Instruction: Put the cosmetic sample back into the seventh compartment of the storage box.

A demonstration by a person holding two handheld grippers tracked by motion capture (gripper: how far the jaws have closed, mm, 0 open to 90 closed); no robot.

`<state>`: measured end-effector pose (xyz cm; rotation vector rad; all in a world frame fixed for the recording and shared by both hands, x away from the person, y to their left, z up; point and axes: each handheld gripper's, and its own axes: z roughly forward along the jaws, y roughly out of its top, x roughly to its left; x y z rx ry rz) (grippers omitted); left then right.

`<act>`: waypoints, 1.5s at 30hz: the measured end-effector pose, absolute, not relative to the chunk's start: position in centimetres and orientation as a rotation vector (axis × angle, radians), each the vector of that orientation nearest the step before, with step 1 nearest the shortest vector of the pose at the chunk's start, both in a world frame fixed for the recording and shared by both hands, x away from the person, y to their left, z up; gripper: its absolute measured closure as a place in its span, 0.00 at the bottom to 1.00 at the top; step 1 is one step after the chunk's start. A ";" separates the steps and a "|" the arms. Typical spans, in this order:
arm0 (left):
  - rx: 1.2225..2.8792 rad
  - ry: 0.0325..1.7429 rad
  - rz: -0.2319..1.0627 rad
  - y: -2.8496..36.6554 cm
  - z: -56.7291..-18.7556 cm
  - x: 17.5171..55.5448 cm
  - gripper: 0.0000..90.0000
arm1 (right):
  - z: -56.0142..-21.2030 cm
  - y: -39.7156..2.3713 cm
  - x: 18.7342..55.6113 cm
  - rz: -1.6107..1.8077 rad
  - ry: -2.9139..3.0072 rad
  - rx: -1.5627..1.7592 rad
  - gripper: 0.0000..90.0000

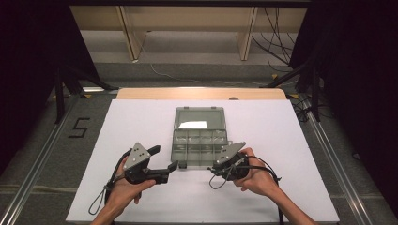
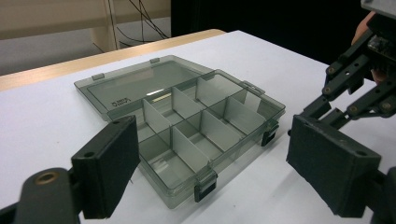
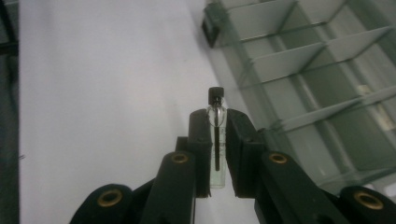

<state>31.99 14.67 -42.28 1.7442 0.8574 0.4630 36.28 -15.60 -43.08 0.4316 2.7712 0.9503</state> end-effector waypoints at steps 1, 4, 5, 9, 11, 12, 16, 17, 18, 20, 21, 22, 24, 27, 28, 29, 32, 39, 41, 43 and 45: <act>1.744 0.857 0.463 14.7 -42.3 32.0 0.18 | -43.0 -15.7 36.3 0.967 2.751 0.456 0.90; 1.739 0.864 0.463 14.7 -42.3 32.0 0.18 | -42.8 -15.9 36.4 1.012 2.717 0.497 0.90; 1.739 0.864 0.464 14.7 -42.3 32.0 0.18 | -42.7 -16.0 36.4 1.024 2.705 0.504 0.90; 1.744 0.854 0.465 14.7 -42.3 32.0 0.18 | -42.3 -16.2 36.5 1.095 2.631 0.541 0.90; 1.740 0.861 0.461 14.6 -42.3 32.0 0.18 | -42.0 -16.2 36.9 1.112 2.607 0.560 0.90; 1.743 0.863 0.462 14.6 -42.3 32.0 0.18 | -41.9 -16.2 37.0 1.122 2.589 0.570 0.90; 1.743 0.849 0.461 14.5 -42.3 32.1 0.18 | -41.4 -15.8 37.7 1.181 2.537 0.616 0.90; 1.743 0.851 0.459 14.5 -42.3 32.0 0.18 | -41.4 -15.6 37.8 1.187 2.540 0.629 0.90; 1.743 0.851 0.459 14.5 -42.3 32.0 0.18 | -41.4 -15.6 37.8 1.187 2.540 0.629 0.90; 1.740 0.860 0.458 14.6 -42.3 32.0 0.18 | -41.5 -15.3 37.9 1.193 2.526 0.627 0.90; 1.738 0.861 0.459 14.6 -42.3 32.0 0.18 | -41.6 -15.3 37.9 1.194 2.522 0.625 0.90; 1.744 0.848 0.467 14.7 -42.2 32.1 0.18 | -41.5 -15.2 37.9 1.194 2.527 0.637 0.90; 1.741 0.857 0.462 14.6 -42.2 32.0 0.18 | -41.7 -14.9 38.1 1.209 2.513 0.654 0.90; 1.746 0.847 0.469 14.6 -42.2 32.0 0.18 | -41.9 -14.8 38.6 1.221 2.509 0.699 0.90; 1.746 0.847 0.469 14.6 -42.2 32.0 0.18 | -42.0 -14.8 38.7 1.220 2.500 0.707 0.90; 1.741 0.860 0.461 14.6 -42.2 32.0 0.18 | -42.1 -14.7 38.8 1.224 2.498 0.722 0.90; 1.743 0.858 0.463 14.6 -42.3 32.1 0.18 | -42.4 -14.6 39.0 1.234 2.491 0.758 0.90; 1.745 0.861 0.464 14.6 -42.3 32.1 0.18 | -43.2 -14.3 39.7 1.233 2.483 0.830 0.90; 1.747 0.860 0.470 14.6 -42.3 32.1 0.18 | -43.4 -14.2 39.8 1.231 2.480 0.840 0.90; 1.748 0.859 0.469 14.6 -42.3 32.1 0.18 | -43.6 -14.2 40.0 1.228 2.473 0.859 0.90; 1.750 0.860 0.469 14.6 -42.2 32.1 0.18 | -43.6 -14.2 40.0 1.231 2.473 0.873 0.90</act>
